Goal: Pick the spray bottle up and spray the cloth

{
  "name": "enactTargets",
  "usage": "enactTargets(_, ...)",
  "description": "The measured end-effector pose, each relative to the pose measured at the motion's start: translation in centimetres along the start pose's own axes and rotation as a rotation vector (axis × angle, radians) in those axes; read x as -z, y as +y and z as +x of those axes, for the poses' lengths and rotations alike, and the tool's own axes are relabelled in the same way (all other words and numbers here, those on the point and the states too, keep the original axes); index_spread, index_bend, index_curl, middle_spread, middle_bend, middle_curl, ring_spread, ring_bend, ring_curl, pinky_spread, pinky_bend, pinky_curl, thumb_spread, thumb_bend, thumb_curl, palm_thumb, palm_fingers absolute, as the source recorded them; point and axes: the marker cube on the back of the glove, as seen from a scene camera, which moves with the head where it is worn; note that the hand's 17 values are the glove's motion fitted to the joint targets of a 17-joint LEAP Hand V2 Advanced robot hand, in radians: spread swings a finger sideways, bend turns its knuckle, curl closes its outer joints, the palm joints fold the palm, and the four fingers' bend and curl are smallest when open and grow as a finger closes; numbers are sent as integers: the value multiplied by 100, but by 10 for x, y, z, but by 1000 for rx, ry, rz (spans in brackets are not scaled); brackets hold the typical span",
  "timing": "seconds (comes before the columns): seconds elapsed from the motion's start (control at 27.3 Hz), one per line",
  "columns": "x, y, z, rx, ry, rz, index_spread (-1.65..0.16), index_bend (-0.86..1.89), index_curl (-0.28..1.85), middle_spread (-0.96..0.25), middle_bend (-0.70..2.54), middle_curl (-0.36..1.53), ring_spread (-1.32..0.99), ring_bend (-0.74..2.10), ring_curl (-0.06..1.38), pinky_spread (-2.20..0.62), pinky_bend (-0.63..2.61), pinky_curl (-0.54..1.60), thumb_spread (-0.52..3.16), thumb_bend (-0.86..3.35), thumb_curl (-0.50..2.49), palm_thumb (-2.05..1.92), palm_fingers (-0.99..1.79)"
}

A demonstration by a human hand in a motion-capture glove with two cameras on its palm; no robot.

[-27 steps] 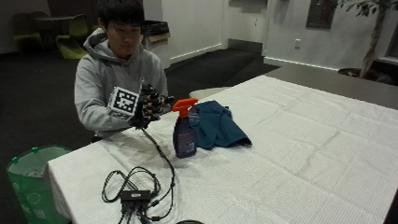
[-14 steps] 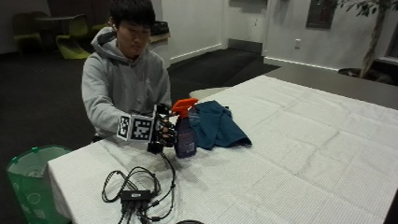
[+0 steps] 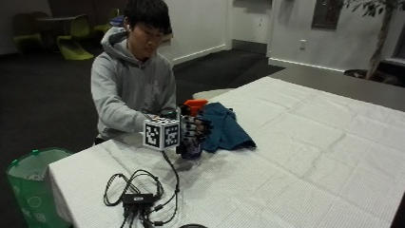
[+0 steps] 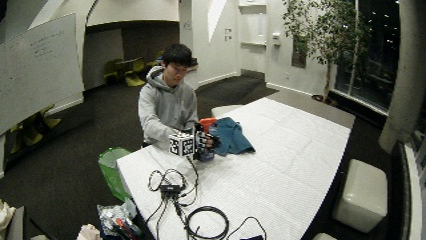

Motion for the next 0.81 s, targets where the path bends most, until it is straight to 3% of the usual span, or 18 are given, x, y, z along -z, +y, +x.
enactTargets(0.22, -19, -13, -12, -29, -17, -133, -24, 34, 29, -5, 41, 38, -9, 53, 32, 7, 26, 25, 85, 3, 36, 74, 111)
enactTargets(0.4, -38, -21, -21, -31, 87, -195, -21, 34, 36, -7, 52, 43, -12, 54, 37, -2, 23, 28, 69, 8, 45, 92, 128)
enactTargets(0.59, -58, -30, -36, -30, 290, -281, -20, 40, 41, -8, 58, 47, -14, 54, 39, -10, 24, 31, 52, 5, 51, 96, 138)
enactTargets(0.81, -94, -23, -82, -29, 647, -542, -19, 49, 46, -8, 61, 49, -16, 56, 41, -16, 27, 33, 40, -1, 56, 95, 142)
